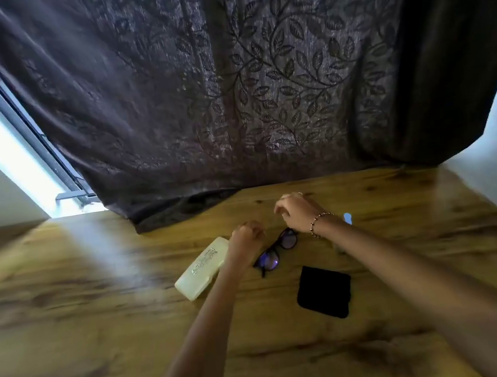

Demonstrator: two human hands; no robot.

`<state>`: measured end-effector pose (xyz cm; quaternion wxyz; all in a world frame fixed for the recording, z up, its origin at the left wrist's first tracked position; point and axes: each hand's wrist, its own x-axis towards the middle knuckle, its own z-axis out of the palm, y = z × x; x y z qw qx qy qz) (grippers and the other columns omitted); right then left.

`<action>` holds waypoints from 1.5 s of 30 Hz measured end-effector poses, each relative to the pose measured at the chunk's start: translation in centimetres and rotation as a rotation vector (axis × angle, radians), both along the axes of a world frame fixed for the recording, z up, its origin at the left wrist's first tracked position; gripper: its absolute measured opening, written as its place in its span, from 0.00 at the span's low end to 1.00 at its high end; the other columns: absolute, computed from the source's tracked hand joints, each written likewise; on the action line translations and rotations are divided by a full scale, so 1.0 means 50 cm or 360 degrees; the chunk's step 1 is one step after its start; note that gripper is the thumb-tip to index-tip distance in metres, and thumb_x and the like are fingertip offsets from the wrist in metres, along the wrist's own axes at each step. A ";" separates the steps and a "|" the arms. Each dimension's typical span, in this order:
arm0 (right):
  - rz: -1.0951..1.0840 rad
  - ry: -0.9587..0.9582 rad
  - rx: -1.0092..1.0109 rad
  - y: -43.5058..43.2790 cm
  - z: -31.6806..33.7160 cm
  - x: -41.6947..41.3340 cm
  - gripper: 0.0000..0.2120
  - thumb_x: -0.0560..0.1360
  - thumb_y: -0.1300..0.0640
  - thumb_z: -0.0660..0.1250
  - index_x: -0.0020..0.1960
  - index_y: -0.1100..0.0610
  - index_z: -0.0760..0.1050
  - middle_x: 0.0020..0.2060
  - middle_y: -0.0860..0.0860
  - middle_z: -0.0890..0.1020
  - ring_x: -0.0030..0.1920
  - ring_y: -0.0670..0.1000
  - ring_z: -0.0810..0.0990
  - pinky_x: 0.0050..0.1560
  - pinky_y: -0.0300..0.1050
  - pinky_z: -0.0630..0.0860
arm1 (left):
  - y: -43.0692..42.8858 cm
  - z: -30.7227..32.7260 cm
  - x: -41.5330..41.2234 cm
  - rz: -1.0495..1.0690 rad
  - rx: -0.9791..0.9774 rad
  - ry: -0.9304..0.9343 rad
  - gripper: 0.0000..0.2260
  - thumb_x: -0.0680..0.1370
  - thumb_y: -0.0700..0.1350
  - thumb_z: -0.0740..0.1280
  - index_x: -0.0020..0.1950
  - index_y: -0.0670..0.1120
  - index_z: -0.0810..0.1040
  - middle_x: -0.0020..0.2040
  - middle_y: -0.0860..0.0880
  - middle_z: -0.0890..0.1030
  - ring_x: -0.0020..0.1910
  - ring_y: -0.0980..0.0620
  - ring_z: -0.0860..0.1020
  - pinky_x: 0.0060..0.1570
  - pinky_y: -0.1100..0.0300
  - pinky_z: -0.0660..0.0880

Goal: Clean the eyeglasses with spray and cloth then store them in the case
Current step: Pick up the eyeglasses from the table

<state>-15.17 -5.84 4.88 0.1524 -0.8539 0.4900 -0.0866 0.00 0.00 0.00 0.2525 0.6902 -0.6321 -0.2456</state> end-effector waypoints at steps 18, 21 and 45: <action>-0.0171 -0.0030 0.0228 -0.005 -0.097 -0.020 0.07 0.77 0.65 0.64 0.50 0.58 0.80 0.51 0.56 0.79 0.53 0.55 0.77 0.47 0.40 0.69 | 0.022 -0.030 0.001 0.0108 0.0174 0.0005 0.12 0.80 0.40 0.61 0.58 0.41 0.81 0.56 0.42 0.82 0.55 0.44 0.78 0.52 0.56 0.72; -0.0172 -0.0165 0.0239 -0.003 -0.097 -0.021 0.07 0.76 0.67 0.64 0.48 0.60 0.80 0.47 0.56 0.83 0.50 0.54 0.79 0.45 0.40 0.69 | 0.017 -0.029 0.001 0.0108 0.0244 0.0024 0.12 0.81 0.43 0.61 0.56 0.40 0.81 0.54 0.40 0.82 0.55 0.41 0.78 0.51 0.54 0.71; -0.0605 -0.0914 0.0474 0.005 -0.077 -0.012 0.05 0.71 0.61 0.72 0.46 0.59 0.80 0.38 0.47 0.80 0.38 0.40 0.76 0.31 0.25 0.69 | 0.011 0.011 -0.007 0.0564 -0.0062 0.0007 0.10 0.79 0.38 0.61 0.49 0.40 0.82 0.46 0.42 0.84 0.40 0.48 0.78 0.38 0.58 0.71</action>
